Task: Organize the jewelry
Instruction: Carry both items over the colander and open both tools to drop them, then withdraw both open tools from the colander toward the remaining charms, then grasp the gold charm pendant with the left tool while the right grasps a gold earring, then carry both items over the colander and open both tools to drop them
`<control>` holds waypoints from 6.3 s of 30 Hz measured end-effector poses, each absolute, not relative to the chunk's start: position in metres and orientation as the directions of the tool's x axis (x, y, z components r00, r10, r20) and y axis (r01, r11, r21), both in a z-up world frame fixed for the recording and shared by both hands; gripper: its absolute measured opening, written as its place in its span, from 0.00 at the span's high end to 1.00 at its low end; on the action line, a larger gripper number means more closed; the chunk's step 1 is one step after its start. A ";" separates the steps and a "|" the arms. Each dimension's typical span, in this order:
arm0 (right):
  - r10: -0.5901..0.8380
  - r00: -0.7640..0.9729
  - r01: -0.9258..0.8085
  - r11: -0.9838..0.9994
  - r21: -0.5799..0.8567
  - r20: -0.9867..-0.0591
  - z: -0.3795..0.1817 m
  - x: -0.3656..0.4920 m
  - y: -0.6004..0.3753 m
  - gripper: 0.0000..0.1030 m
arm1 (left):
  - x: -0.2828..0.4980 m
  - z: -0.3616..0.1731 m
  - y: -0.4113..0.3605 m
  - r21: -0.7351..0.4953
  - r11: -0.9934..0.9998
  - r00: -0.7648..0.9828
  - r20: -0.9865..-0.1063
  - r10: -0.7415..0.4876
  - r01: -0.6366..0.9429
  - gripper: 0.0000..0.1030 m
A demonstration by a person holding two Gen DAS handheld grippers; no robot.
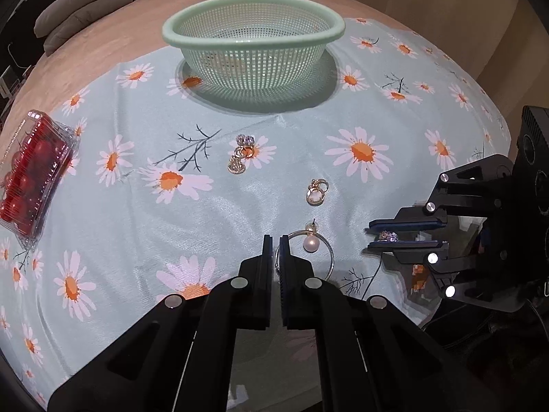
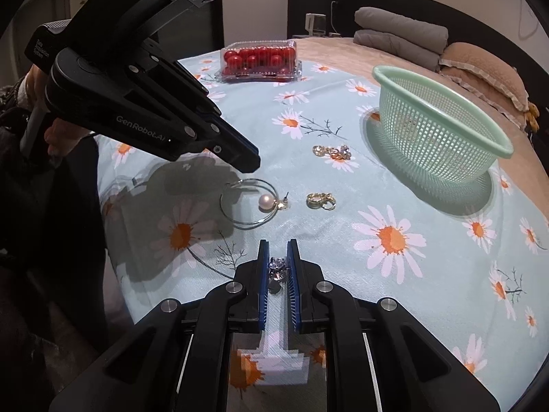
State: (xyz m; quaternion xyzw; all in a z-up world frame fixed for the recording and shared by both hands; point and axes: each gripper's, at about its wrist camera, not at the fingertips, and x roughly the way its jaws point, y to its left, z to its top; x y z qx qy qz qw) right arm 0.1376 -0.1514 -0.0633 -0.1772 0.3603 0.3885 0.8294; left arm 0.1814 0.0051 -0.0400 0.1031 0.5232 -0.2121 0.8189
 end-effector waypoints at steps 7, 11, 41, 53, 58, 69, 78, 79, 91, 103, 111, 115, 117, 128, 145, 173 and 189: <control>0.511 0.485 -0.760 0.648 -0.053 -0.709 -0.037 0.138 -0.168 0.90 | 0.184 -0.034 0.001 -0.032 0.882 0.365 -0.903 -0.227 0.470 0.96; 0.509 0.496 -0.752 0.656 -0.056 -0.704 -0.032 0.140 -0.173 0.90 | 0.183 -0.049 -0.005 -0.041 0.879 0.339 -0.914 -0.225 0.475 0.95; 0.481 0.566 -0.717 0.688 -0.112 -0.669 -0.002 0.141 -0.189 0.90 | 0.176 0.004 -0.003 -0.035 0.858 0.413 -0.866 -0.282 0.512 0.97; 0.464 0.647 -0.686 0.701 -0.195 -0.606 0.050 0.173 -0.201 0.90 | 0.234 0.053 -0.025 0.033 0.844 0.471 -0.841 -0.266 0.536 0.97; 0.457 0.666 -0.675 0.706 -0.215 -0.590 0.064 0.199 -0.201 0.90 | 0.264 0.061 -0.030 0.050 0.843 0.480 -0.840 -0.255 0.535 0.97; 0.458 0.667 -0.675 0.705 -0.218 -0.588 0.069 0.265 -0.185 0.90 | 0.328 0.055 -0.036 0.054 0.842 0.470 -0.848 -0.245 0.537 0.97; 0.443 0.648 -0.663 0.728 -0.173 -0.619 0.036 0.299 -0.180 0.88 | 0.361 0.027 -0.032 0.030 0.856 0.434 -0.870 -0.232 0.517 0.96; 0.422 0.658 -0.647 0.740 -0.182 -0.623 0.032 0.302 -0.181 0.79 | 0.362 0.026 -0.031 0.040 0.861 0.444 -0.868 -0.221 0.507 0.89; 0.390 0.757 -0.547 0.817 -0.182 -0.524 0.037 0.282 -0.209 0.15 | 0.335 0.054 0.008 0.079 0.914 0.561 -0.809 -0.174 0.397 0.08; 0.478 0.657 -0.679 0.711 -0.182 -0.583 0.028 0.233 -0.181 0.15 | 0.301 0.021 0.024 0.095 0.920 0.513 -0.849 -0.124 0.380 0.07; 0.511 0.544 -0.752 0.649 -0.117 -0.665 -0.004 0.217 -0.166 0.16 | 0.287 -0.013 0.025 0.035 0.919 0.451 -0.878 -0.159 0.392 0.08; 0.516 0.504 -0.772 0.629 -0.093 -0.693 -0.024 0.209 -0.160 0.17 | 0.284 -0.032 0.021 0.023 0.917 0.428 -0.889 -0.163 0.397 0.09; 0.522 0.481 -0.777 0.626 -0.066 -0.705 -0.033 0.207 -0.159 0.18 | 0.284 -0.042 0.019 0.013 0.920 0.411 -0.897 -0.162 0.392 0.09; 0.565 0.431 -0.779 0.626 0.026 -0.704 -0.054 0.213 -0.151 0.29 | 0.276 -0.077 0.010 -0.011 0.908 0.354 -0.919 -0.174 0.418 0.17; 0.552 0.336 -0.813 0.578 0.060 -0.763 -0.074 0.213 -0.132 0.84 | 0.257 -0.074 -0.011 -0.019 0.881 0.367 -0.905 -0.216 0.472 0.86; 0.527 0.554 -0.746 0.658 -0.102 -0.645 0.043 0.198 -0.213 0.84 | 0.252 0.044 0.016 0.052 0.894 0.521 -0.827 -0.211 0.444 0.86; 0.534 0.603 -0.719 0.685 -0.115 -0.593 0.074 0.264 -0.215 0.84 | 0.321 0.061 -0.028 0.046 0.854 0.508 -0.820 -0.264 0.519 0.86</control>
